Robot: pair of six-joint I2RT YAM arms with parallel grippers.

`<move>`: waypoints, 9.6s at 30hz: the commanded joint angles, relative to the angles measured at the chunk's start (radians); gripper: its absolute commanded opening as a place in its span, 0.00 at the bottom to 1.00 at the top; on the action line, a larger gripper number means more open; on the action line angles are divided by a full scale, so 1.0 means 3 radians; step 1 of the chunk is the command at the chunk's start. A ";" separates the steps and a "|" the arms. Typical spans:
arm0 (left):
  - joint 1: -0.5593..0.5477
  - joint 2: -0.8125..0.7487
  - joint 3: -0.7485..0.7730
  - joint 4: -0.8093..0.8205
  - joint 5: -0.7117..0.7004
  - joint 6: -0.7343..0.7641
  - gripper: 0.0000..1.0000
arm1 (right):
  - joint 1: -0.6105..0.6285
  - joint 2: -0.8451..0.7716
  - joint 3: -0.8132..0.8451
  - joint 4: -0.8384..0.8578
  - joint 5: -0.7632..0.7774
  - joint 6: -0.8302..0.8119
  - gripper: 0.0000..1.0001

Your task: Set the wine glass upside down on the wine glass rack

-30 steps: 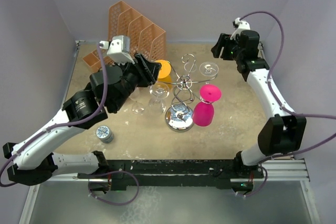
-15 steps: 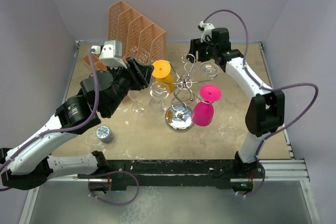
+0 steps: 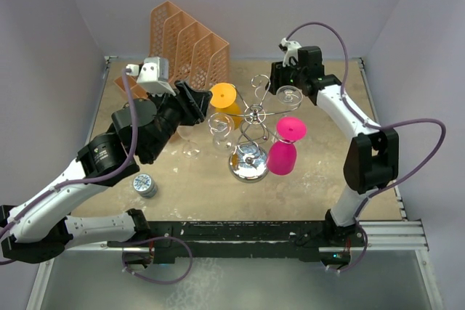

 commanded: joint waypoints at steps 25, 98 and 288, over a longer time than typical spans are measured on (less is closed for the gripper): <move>0.0007 -0.0028 0.0031 0.0157 -0.0022 0.0023 0.43 | 0.0054 0.0050 0.0109 -0.0048 0.0172 -0.0196 0.23; 0.1017 0.1478 0.0696 0.2231 0.1623 -0.1755 0.53 | 0.0071 -0.2434 -0.1308 0.3310 0.0485 0.1356 0.00; 0.1045 -0.1373 -0.1740 0.1270 0.0303 0.1106 0.51 | 0.0075 -0.1129 0.0171 0.1448 -0.0809 0.2521 0.00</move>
